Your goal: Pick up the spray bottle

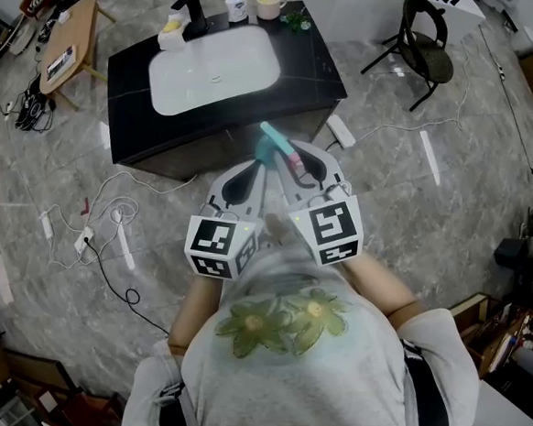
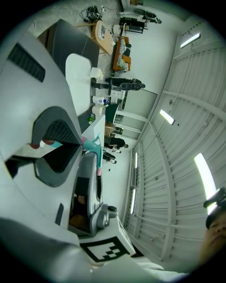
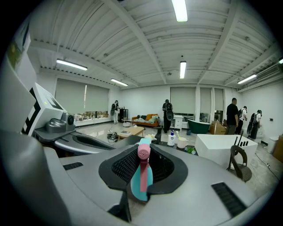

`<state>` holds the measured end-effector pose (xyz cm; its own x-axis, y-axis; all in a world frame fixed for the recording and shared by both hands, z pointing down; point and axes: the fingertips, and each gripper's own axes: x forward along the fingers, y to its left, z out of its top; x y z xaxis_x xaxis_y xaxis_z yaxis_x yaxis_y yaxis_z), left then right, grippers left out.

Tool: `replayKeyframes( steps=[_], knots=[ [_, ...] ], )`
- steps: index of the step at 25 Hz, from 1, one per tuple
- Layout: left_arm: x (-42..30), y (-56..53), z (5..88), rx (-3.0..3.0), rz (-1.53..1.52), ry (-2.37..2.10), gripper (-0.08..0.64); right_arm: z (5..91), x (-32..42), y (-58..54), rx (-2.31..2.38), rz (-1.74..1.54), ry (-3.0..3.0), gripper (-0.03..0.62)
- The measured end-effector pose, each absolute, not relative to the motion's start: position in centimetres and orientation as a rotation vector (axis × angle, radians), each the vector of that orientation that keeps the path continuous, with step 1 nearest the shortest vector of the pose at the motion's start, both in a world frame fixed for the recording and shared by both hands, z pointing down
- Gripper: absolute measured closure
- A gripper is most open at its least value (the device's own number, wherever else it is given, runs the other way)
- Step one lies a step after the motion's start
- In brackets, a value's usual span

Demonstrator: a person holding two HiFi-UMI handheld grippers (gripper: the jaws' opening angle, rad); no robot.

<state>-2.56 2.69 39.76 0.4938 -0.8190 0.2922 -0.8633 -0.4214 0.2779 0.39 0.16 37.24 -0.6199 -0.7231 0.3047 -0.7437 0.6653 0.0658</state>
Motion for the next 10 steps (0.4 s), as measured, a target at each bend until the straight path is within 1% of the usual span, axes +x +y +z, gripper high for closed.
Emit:
replayKeyframes(
  steps=[10],
  knots=[
    [-3.4, 2.71, 40.0, 2.335, 0.148, -1.419, 0.552, 37.23, -0.19, -0.08, 1.149, 0.087, -2.583, 0.522]
  ],
)
